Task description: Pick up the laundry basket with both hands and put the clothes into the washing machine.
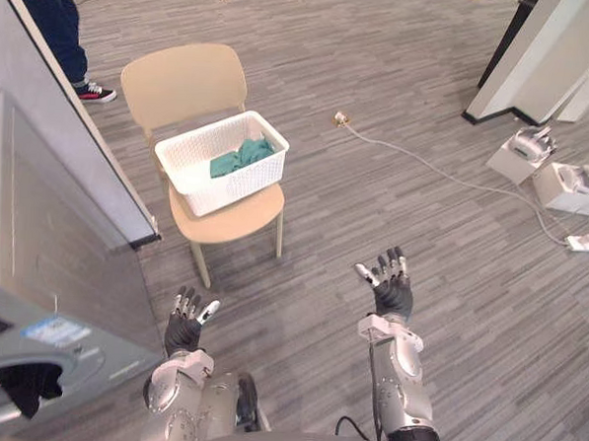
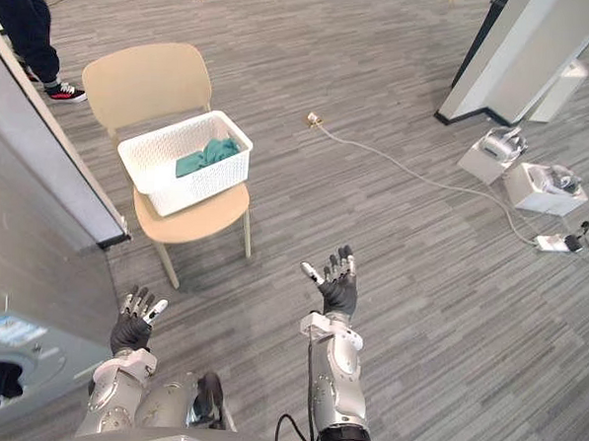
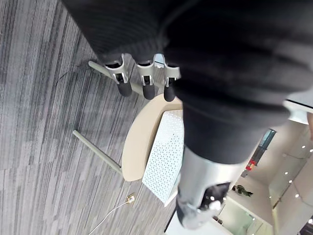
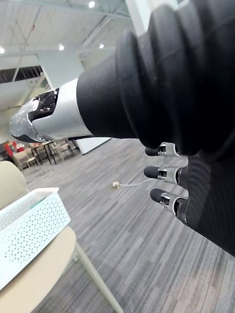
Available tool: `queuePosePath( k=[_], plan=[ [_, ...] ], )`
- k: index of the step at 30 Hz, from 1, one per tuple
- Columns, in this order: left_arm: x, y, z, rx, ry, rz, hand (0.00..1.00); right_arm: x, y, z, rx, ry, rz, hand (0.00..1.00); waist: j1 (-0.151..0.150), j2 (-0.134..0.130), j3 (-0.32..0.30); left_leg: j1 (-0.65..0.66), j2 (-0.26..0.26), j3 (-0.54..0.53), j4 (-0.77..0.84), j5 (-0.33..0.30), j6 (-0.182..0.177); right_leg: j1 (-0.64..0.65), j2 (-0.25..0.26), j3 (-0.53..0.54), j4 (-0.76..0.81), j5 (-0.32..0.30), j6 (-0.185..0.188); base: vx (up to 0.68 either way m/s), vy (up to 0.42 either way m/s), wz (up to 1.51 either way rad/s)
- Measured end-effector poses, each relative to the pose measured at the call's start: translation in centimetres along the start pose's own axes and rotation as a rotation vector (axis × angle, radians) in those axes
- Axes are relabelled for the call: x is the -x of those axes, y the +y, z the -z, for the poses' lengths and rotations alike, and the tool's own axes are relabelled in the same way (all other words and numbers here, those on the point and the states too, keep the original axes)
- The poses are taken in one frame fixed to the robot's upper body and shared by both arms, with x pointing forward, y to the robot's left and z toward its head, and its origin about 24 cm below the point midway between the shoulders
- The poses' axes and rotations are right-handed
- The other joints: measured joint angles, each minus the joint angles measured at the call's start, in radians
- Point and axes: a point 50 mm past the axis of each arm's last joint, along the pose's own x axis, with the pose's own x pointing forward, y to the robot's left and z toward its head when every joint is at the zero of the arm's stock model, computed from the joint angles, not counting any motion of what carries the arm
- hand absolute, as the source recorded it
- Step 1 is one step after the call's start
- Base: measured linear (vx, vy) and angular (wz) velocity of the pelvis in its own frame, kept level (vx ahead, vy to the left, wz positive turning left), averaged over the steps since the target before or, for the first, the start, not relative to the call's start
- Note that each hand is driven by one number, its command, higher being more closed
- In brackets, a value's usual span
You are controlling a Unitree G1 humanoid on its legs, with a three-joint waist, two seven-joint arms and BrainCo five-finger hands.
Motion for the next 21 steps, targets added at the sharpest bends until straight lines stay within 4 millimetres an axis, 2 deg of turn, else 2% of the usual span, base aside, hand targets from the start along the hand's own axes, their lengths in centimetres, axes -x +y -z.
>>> queuePosePath(
  k=[2, 3, 4, 5, 6, 8, 9, 10, 11, 12, 13, 15, 16, 17, 18, 19, 20, 21],
  plan=[
    [0.0, 0.5, -0.2, -0.033, 0.006, 0.005, 0.00, 0.2, 1.0, 0.6, 0.011, 0.027, -0.039, 0.00, -0.025, -0.019, 0.000, 0.080, -0.025, -0.012, -0.004, -0.020, 0.005, -0.091, -0.077, -0.001, 0.304, 0.026, 0.011, 0.39, 0.093, 0.24],
    [-0.2, 0.4, -0.5, -0.058, 0.004, 0.022, 0.00, 0.3, 1.4, 0.8, 0.026, 0.030, -0.064, 0.00, -0.032, -0.019, -0.001, 0.136, -0.032, -0.032, -0.035, -0.023, 0.009, -0.126, -0.095, -0.020, 0.377, 0.015, -0.009, 0.37, 0.043, 0.39],
    [-0.4, 0.2, -0.8, -0.062, -0.008, 0.033, 0.00, 0.3, 1.5, 0.8, 0.032, 0.030, -0.073, 0.00, -0.031, -0.019, -0.003, 0.165, -0.034, -0.036, -0.063, -0.023, 0.009, -0.146, -0.097, -0.027, 0.382, 0.007, -0.023, 0.39, 0.010, 0.33],
    [-0.5, 0.2, -1.1, -0.066, -0.021, 0.038, 0.00, 0.3, 1.5, 0.8, 0.034, 0.030, -0.076, 0.00, -0.028, -0.007, -0.010, 0.206, -0.035, -0.052, -0.111, -0.023, 0.009, -0.186, -0.098, -0.052, 0.352, -0.011, -0.053, 0.30, -0.015, 0.27],
    [-0.5, 0.2, -1.3, -0.068, -0.026, 0.041, 0.00, 0.3, 1.5, 0.7, 0.033, 0.028, -0.077, 0.00, -0.030, -0.007, -0.016, 0.228, -0.036, -0.071, -0.137, -0.020, 0.004, -0.215, -0.098, -0.067, 0.298, -0.024, -0.072, 0.34, -0.052, 0.41],
    [-0.6, 0.1, -1.4, -0.071, -0.030, 0.046, 0.00, 0.2, 1.4, 0.7, 0.040, 0.028, -0.080, 0.00, -0.036, -0.011, -0.021, 0.257, -0.036, -0.104, -0.176, -0.009, -0.015, -0.269, -0.093, -0.061, 0.104, -0.034, -0.080, 0.22, -0.092, 0.48],
    [-0.7, -0.1, -1.6, -0.070, -0.035, 0.054, 0.00, 0.2, 1.2, 0.5, 0.049, 0.025, -0.082, 0.00, -0.042, -0.010, -0.020, 0.267, -0.035, -0.126, -0.191, -0.005, -0.027, -0.296, -0.087, -0.026, -0.086, -0.013, -0.071, 0.23, -0.154, 0.59],
    [-0.9, -0.3, -1.7, -0.070, -0.042, 0.061, 0.00, 0.2, 1.0, 0.5, 0.055, 0.024, -0.080, 0.00, -0.047, -0.008, -0.019, 0.271, -0.034, -0.148, -0.196, -0.008, -0.043, -0.312, -0.083, 0.016, -0.219, 0.028, -0.060, 0.29, -0.230, 0.79],
    [-1.2, -0.6, -2.0, -0.070, -0.051, 0.072, 0.00, 0.1, 0.8, 0.5, 0.059, 0.030, -0.072, 0.00, -0.050, -0.005, -0.017, 0.278, -0.025, -0.180, -0.192, -0.020, -0.067, -0.320, -0.080, 0.077, -0.376, 0.105, -0.049, 0.25, -0.229, 0.69],
    [-1.3, -0.7, -2.1, -0.071, -0.055, 0.075, 0.00, 0.1, 0.8, 0.5, 0.060, 0.034, -0.067, 0.00, -0.050, -0.003, -0.016, 0.284, -0.019, -0.199, -0.188, -0.028, -0.081, -0.317, -0.079, 0.107, -0.446, 0.145, -0.041, 0.29, -0.304, 0.78],
    [-1.4, -0.8, -2.2, -0.076, -0.060, 0.078, 0.00, 0.2, 0.8, 0.5, 0.069, 0.033, -0.066, 0.00, -0.051, -0.005, -0.016, 0.297, -0.012, -0.235, -0.177, -0.050, -0.114, -0.305, -0.082, 0.160, -0.528, 0.202, -0.010, 0.26, -0.375, 0.85],
    [-1.4, -0.3, -1.8, -0.106, -0.044, 0.066, 0.00, 0.3, 0.7, 0.5, 0.103, 0.029, -0.070, 0.00, -0.054, -0.010, -0.021, 0.324, 0.011, -0.311, -0.134, -0.120, -0.166, -0.272, -0.095, 0.209, -0.505, 0.252, 0.012, 0.31, -0.566, 1.04],
    [-1.2, -0.2, -1.3, -0.108, -0.028, 0.059, 0.00, 0.2, 0.4, 0.1, 0.113, 0.017, -0.064, 0.00, -0.056, 0.005, -0.030, 0.327, 0.057, -0.365, -0.101, -0.155, -0.208, -0.270, -0.061, 0.198, -0.418, 0.288, 0.019, 0.27, -0.540, 0.91],
    [-1.1, 0.0, -1.1, -0.107, -0.021, 0.051, 0.00, 0.2, 0.3, -0.1, 0.121, 0.011, -0.065, 0.00, -0.056, 0.025, -0.035, 0.330, 0.087, -0.388, -0.101, -0.165, -0.222, -0.272, -0.035, 0.181, -0.376, 0.279, 0.021, 0.29, -0.523, 0.92],
    [-0.4, 0.3, -0.2, -0.096, 0.006, 0.027, 0.00, 0.3, 0.1, -0.5, 0.152, -0.006, -0.076, 0.00, -0.052, 0.072, -0.048, 0.342, 0.160, -0.417, -0.117, -0.160, -0.218, -0.262, 0.018, 0.126, -0.337, 0.204, 0.000, 0.28, -0.372, 0.63],
    [-0.2, 0.6, 0.0, -0.086, 0.009, 0.012, 0.00, 0.2, 0.2, -0.9, 0.165, -0.022, -0.086, 0.00, -0.050, 0.093, -0.049, 0.331, 0.185, -0.437, -0.072, -0.138, -0.206, -0.251, 0.042, 0.104, -0.335, 0.188, -0.013, 0.39, -0.459, 0.68],
    [0.1, 0.6, 0.5, -0.069, 0.024, -0.002, 0.00, -0.1, 0.4, -1.6, 0.179, -0.049, -0.101, 0.00, -0.050, 0.113, -0.050, 0.230, 0.220, -0.462, 0.099, -0.065, -0.142, -0.230, 0.069, 0.060, -0.331, 0.165, -0.047, 0.38, -0.447, 0.49],
    [0.6, 0.8, 1.0, -0.053, 0.036, -0.019, 0.00, -0.3, 0.5, -1.9, 0.188, -0.061, -0.109, 0.00, -0.039, 0.116, -0.046, 0.141, 0.256, -0.453, 0.261, 0.042, -0.056, -0.194, 0.099, 0.033, -0.351, 0.158, -0.086, 0.35, -0.457, 0.38]
  ],
)
